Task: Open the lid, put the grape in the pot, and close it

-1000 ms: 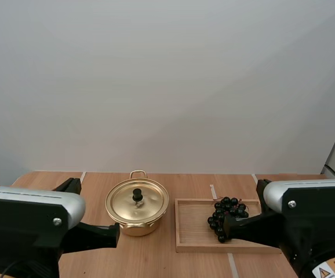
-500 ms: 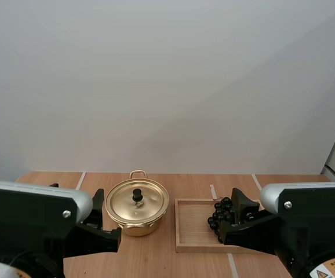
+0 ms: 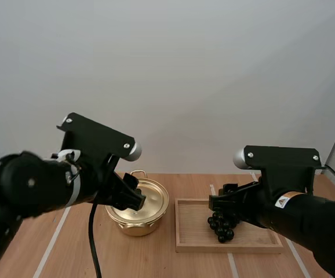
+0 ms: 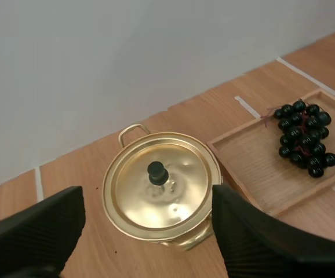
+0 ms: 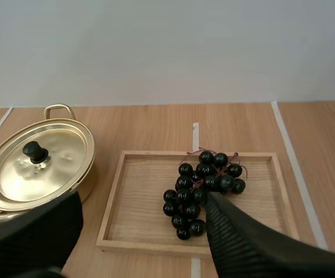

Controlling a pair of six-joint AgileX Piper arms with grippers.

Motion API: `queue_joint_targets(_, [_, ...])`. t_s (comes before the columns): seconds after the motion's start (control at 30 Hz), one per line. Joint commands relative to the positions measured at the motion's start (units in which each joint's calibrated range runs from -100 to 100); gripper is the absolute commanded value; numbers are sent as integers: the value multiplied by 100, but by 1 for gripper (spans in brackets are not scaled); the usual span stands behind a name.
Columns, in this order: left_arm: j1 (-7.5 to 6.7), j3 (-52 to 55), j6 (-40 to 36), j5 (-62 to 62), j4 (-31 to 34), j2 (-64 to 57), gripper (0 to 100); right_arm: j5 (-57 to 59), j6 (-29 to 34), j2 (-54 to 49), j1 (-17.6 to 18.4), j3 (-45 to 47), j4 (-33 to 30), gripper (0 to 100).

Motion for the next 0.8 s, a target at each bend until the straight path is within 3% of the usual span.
queue_joint_targets(0.0, [20,-384,437,179,-235,986,100,46,392,247,-16,-72,72,100])
queue_joint_targets(0.33, [11,-1398,959,194,-413,3451,100,46,522,304,-16,-72,72,100])
queue_joint_targets(0.57, [-233,-1860,994,23,-101,4516,100,46,522,304,-16,-72,72,100])
queue_joint_targets(0.77, [-251,-2122,994,-125,-76,5114,100,46,522,304,-16,-72,19,100])
